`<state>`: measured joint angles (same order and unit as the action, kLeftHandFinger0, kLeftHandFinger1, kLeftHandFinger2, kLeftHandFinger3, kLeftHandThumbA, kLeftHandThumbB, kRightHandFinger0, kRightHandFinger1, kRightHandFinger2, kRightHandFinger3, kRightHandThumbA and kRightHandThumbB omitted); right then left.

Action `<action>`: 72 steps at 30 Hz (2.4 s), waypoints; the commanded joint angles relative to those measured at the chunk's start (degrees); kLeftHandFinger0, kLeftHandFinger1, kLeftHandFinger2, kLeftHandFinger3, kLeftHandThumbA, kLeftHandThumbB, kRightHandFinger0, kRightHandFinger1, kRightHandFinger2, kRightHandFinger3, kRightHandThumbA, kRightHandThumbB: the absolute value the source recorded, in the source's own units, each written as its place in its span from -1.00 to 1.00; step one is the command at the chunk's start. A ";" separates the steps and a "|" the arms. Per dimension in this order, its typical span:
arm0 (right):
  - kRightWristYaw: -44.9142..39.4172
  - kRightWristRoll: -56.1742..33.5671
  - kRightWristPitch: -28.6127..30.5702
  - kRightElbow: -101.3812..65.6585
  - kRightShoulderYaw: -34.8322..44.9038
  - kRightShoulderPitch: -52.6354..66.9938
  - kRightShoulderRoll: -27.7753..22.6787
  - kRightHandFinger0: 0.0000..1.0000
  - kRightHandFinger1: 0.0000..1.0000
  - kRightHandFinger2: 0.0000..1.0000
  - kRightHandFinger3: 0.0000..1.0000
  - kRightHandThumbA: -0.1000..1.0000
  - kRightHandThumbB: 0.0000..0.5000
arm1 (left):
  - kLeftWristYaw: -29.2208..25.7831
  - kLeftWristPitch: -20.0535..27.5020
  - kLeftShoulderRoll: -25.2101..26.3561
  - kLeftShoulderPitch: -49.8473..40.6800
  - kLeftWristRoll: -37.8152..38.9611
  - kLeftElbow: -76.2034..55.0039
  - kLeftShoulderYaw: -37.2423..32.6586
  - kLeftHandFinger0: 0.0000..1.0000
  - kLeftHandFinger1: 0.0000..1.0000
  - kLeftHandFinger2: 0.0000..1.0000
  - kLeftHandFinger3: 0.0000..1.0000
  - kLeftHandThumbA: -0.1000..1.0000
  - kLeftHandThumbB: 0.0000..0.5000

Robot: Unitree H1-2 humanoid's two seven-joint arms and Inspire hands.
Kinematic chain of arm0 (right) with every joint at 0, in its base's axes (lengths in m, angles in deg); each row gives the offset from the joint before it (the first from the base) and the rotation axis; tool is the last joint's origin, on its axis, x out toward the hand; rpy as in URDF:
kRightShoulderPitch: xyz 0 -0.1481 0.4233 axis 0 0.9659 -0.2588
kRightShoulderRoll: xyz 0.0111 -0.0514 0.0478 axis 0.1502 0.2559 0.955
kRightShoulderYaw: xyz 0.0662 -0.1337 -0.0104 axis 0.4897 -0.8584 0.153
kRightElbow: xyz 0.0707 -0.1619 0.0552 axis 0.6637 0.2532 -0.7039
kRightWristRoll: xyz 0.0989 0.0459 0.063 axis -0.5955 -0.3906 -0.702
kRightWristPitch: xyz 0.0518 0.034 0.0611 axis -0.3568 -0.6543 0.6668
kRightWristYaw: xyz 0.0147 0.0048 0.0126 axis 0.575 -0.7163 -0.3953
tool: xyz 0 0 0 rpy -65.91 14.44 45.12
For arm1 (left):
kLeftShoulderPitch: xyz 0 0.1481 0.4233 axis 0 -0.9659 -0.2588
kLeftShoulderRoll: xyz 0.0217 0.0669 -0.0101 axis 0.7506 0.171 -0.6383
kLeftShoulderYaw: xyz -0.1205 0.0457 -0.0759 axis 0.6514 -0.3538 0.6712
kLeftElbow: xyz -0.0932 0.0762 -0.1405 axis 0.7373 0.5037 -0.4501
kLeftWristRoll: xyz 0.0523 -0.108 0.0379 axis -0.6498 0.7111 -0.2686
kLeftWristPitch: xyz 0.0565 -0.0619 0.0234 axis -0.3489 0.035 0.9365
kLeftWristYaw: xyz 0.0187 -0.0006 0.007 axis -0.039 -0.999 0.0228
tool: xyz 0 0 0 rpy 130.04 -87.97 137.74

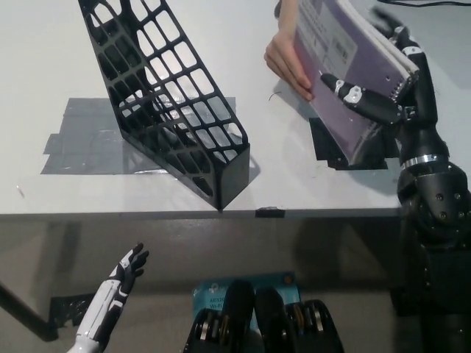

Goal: A person hands a notebook to the robot and the robot grabs it with its right hand and places it in the magazine stand kept in the centre of the desk infront of it.

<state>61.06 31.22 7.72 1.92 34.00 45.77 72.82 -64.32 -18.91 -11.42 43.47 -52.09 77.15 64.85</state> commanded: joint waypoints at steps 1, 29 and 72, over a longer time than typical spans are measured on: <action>0.93 1.17 -1.42 -0.24 -1.47 -1.88 1.76 -1.00 -1.00 -1.00 -1.00 1.00 -0.78 | 0.35 2.12 0.98 0.78 0.29 -1.10 0.17 1.00 1.00 1.00 1.00 1.00 1.00; 2.74 -15.39 -6.04 -16.07 7.95 -3.59 7.14 -1.00 -1.00 -1.00 -1.00 0.87 -0.66 | 0.56 2.06 1.11 1.69 0.16 -0.79 0.50 1.00 1.00 1.00 1.00 1.00 1.00; 12.62 -20.41 -12.23 -11.85 7.76 -16.63 21.33 -1.00 -1.00 -1.00 -1.00 0.67 -1.00 | 0.61 2.12 1.16 2.67 0.12 -1.07 0.36 1.00 1.00 1.00 1.00 1.00 1.00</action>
<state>73.49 10.65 -10.13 -11.34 43.38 35.07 92.47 -64.19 -18.89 -11.20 45.11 -52.19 77.17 65.11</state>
